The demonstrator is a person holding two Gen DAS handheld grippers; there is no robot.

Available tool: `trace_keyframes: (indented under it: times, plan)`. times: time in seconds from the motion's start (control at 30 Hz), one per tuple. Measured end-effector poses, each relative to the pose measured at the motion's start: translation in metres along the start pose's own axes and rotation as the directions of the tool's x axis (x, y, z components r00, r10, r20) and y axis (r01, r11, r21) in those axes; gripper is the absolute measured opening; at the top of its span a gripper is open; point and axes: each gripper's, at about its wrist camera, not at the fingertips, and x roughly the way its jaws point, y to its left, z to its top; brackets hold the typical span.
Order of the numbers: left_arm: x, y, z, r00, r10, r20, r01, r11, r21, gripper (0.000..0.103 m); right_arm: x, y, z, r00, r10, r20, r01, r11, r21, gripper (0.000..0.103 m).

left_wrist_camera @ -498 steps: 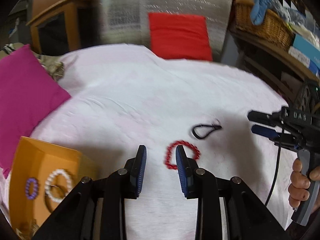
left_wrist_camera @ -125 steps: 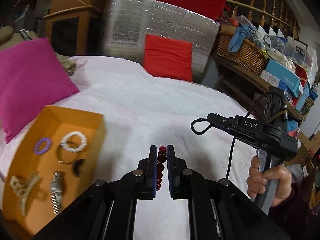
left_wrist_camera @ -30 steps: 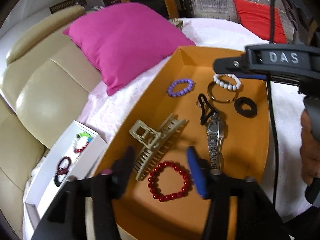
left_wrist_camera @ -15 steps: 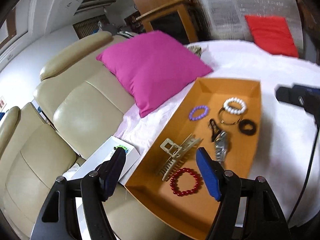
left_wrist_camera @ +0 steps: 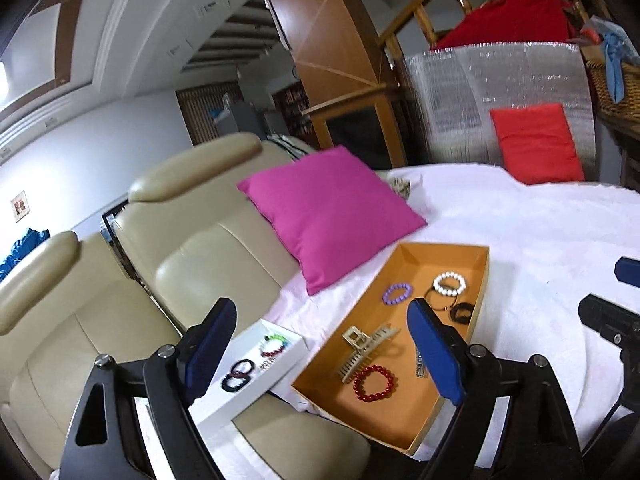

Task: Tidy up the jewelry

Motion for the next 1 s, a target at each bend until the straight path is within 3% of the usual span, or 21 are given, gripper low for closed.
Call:
trace_keyframes:
  times: [0.23,0.33,0.47,1.0]
  plan:
    - [-0.038,0.025,0.003,0.999,-0.001,0.044,0.003,0.999,-0.045,0.088,-0.038,0.019,0.002,1.000,-0.025,0.012,0.025,1.000,0.014,0.073]
    - [-0.049,0.034,0.003,0.999,0.001,0.052,0.002,0.998,-0.063,0.096,-0.049,0.027,0.003,1.000,-0.025,0.016,0.024,1.000,0.016,0.073]
    - [-0.060,0.043,0.004,0.997,0.005,0.073,0.001,0.996,-0.087,0.097,-0.057,0.037,0.002,1.000,-0.019,0.011,0.019,1.000,0.013,0.074]
    - [-0.064,0.068,0.003,0.997,0.027,0.076,-0.015,0.987,-0.157,0.097,-0.060,0.066,0.005,1.000,-0.020,0.010,0.020,0.999,-0.027,0.074]
